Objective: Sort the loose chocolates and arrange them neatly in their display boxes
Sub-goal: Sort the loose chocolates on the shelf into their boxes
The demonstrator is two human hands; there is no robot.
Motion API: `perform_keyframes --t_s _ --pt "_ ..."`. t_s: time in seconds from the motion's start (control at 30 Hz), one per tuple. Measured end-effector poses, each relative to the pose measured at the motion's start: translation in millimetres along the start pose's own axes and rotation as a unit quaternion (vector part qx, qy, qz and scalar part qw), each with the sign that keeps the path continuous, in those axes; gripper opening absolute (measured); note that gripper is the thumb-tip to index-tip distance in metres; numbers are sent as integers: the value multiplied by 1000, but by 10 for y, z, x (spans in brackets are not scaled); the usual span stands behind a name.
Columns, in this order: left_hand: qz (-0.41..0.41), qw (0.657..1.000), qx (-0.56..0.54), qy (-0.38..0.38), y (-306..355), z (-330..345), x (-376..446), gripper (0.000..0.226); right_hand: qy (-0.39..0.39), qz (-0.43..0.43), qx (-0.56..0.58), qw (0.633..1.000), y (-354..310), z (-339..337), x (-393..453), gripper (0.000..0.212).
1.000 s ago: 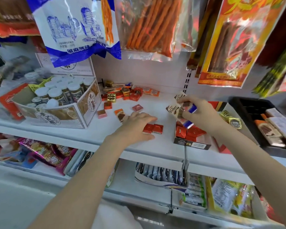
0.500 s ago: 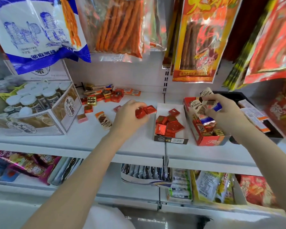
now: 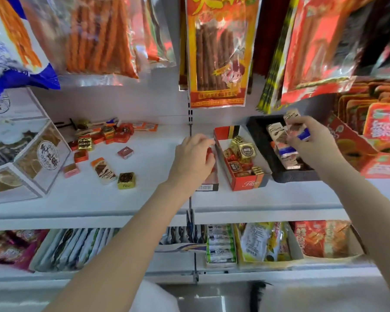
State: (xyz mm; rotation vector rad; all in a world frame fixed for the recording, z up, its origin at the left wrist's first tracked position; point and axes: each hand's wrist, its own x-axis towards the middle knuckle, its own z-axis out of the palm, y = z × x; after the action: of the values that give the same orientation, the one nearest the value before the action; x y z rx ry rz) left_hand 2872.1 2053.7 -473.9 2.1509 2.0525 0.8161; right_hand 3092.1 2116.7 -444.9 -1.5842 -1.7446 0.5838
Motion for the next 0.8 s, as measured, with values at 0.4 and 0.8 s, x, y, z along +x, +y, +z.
perform_keyframes --t_s 0.4,0.8 --pt "178 976 45 -115 691 563 209 40 4 -54 -149 987 562 -72 189 38" --pt "185 972 46 -136 690 594 200 39 -59 2 -176 983 587 28 354 43"
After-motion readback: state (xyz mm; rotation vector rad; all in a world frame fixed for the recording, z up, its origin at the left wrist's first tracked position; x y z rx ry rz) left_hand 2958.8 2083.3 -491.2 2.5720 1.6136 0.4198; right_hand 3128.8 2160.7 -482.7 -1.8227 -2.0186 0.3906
